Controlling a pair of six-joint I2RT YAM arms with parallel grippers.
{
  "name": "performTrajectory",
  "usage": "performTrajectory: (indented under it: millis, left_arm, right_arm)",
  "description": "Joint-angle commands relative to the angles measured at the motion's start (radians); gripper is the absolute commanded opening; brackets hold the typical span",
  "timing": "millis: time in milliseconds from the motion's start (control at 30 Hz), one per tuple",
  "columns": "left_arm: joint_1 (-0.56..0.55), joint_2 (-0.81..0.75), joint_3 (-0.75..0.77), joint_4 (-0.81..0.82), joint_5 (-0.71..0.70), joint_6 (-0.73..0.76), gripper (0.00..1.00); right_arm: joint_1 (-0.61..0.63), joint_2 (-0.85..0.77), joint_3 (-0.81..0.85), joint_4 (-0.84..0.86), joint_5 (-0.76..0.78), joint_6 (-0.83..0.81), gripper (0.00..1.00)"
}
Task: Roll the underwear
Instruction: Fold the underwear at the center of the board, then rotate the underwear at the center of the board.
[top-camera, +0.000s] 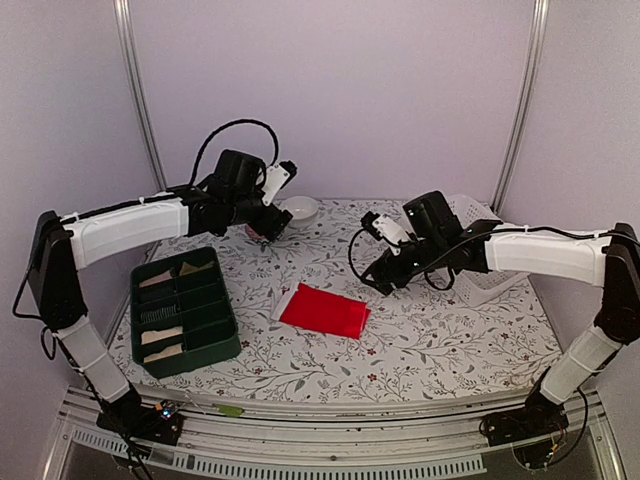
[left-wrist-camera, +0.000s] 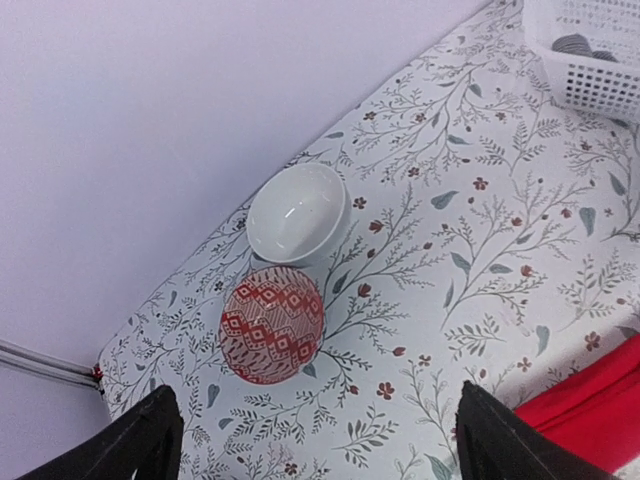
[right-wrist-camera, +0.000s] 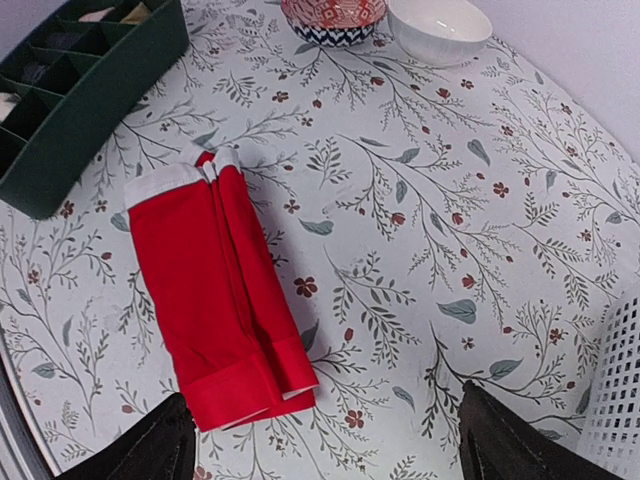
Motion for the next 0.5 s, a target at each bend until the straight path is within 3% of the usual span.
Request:
performTrajectory:
  millis: [0, 167, 300, 467]
  left_arm:
    - [0.010, 0.044, 0.050, -0.213, 0.186, -0.081, 0.94]
    - [0.034, -0.029, -0.109, -0.167, 0.471, -0.130, 0.80]
    - [0.072, 0.044, -0.139, -0.204, 0.626, -0.187, 0.57]
    - [0.104, 0.137, -0.151, -0.181, 0.740, -0.248, 0.46]
  right_arm:
    - [-0.019, -0.001, 0.034, 0.043, -0.177, 0.095, 0.89]
    - [-0.022, 0.126, 0.126, -0.053, -0.275, 0.129, 0.74]
    - [-0.027, 0.198, 0.145, -0.064, -0.345, 0.197, 0.65]
    - [-0.030, 0.289, 0.206, -0.068, -0.403, 0.227, 0.56]
